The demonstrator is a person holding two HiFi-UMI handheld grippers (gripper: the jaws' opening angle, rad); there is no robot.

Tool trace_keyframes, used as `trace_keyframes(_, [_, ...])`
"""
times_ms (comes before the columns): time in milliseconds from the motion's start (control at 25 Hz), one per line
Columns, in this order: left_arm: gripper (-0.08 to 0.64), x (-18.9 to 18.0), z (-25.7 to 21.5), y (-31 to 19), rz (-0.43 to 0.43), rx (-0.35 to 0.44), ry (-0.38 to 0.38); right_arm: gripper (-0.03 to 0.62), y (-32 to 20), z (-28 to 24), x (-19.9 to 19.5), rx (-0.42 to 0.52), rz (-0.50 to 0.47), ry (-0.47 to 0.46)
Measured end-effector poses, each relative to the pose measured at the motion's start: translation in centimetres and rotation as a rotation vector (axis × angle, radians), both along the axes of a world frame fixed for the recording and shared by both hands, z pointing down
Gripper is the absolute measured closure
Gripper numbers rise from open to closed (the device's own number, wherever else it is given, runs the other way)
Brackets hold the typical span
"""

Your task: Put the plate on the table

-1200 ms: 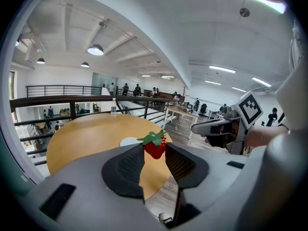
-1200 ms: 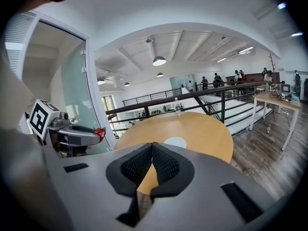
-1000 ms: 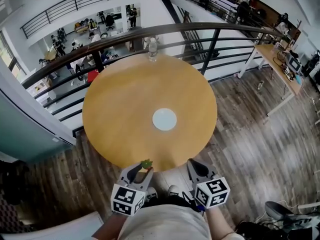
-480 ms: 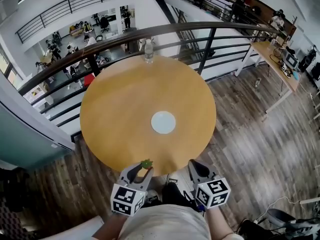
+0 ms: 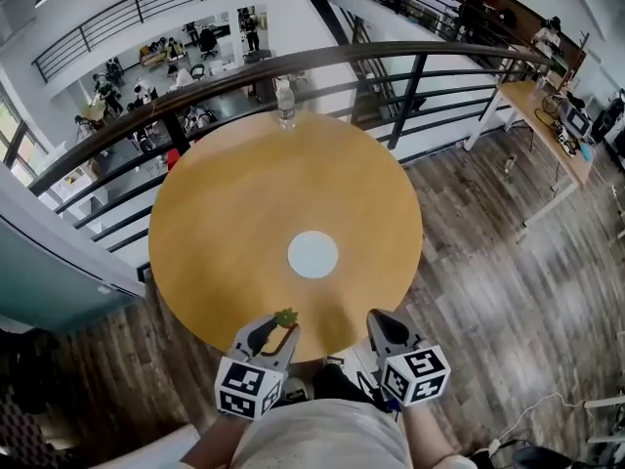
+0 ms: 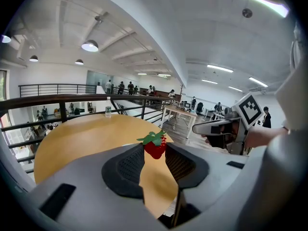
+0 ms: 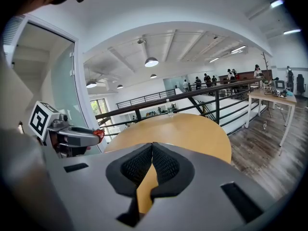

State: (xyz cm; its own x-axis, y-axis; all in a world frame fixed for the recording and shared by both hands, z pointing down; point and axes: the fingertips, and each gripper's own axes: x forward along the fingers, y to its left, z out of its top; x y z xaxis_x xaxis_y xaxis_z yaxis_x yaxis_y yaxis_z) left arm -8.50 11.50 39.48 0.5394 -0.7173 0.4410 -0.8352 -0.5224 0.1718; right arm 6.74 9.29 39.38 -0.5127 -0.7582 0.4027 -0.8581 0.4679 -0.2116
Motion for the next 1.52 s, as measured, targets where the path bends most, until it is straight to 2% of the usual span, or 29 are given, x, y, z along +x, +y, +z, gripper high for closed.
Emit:
trace_keyframes(360, [0.41,2.8,-1.0,-5.8,-0.063,0.012,-0.017,0.568,-6.9,-0.5,2.1,0.006,-0.079,-0.012])
trace_keyframes(800, [0.41,4.6,-0.4,-7.6,-0.119,-0.014,-0.052,0.568,-9.8,0.7,4.0,-0.02,-0.14,-0.013])
trace_keyframes(1000, [0.41,4.0,-0.3,-8.4,-0.107,-0.035,-0.056,0.568,-10.1,0.7,3.0,-0.036,-0.146,-0.013])
trace_keyframes(1520, [0.41,2.6,1.3,-11.9,-0.032,-0.057,-0.061,0.568,-12.4,1.2,2.1,-0.052,-0.071,-0.006])
